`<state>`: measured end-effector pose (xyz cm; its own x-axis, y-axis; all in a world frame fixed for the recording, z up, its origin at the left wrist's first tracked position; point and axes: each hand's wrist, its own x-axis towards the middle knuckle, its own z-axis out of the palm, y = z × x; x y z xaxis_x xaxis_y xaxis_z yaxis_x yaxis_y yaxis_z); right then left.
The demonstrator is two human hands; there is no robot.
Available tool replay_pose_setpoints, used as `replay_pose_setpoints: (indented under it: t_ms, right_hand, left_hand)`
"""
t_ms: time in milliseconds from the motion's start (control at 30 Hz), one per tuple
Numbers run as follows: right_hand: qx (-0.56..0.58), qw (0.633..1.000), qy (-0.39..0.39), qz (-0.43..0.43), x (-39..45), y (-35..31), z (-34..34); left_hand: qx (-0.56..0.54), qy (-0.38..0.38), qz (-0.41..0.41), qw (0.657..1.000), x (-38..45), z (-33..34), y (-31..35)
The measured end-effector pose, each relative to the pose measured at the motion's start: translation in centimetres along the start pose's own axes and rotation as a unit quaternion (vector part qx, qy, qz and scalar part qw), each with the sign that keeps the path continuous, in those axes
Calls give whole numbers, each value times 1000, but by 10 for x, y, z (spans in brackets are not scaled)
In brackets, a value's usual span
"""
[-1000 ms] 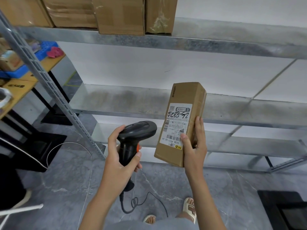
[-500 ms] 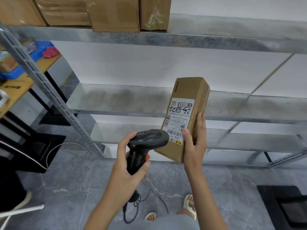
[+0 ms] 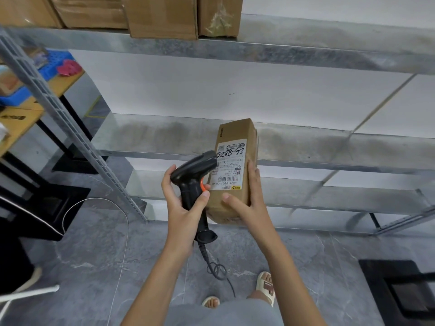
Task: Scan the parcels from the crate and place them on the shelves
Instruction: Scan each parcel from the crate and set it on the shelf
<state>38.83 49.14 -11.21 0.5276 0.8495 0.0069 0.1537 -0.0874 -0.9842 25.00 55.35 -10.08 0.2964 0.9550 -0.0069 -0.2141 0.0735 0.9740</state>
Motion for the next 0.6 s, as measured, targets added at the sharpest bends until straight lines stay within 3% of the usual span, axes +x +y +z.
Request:
replay_pose_setpoints:
  t_ms: [67, 267, 467, 600]
  right_hand:
    - [-3, 1000, -2, -1, -6, -1, 4]
    - [83, 991, 104, -12, -8, 0, 15]
    - [-125, 971, 167, -116, 4, 1, 11]
    - [-160, 954, 197, -162, 16, 0, 4]
  left_hand:
    - [-8, 11, 6, 1000, 1, 1, 0]
    - [15, -19, 33, 999, 3, 4, 2]
    - [97, -62, 104, 988, 8, -17, 26]
    - [149, -112, 104, 977, 7, -38, 41]
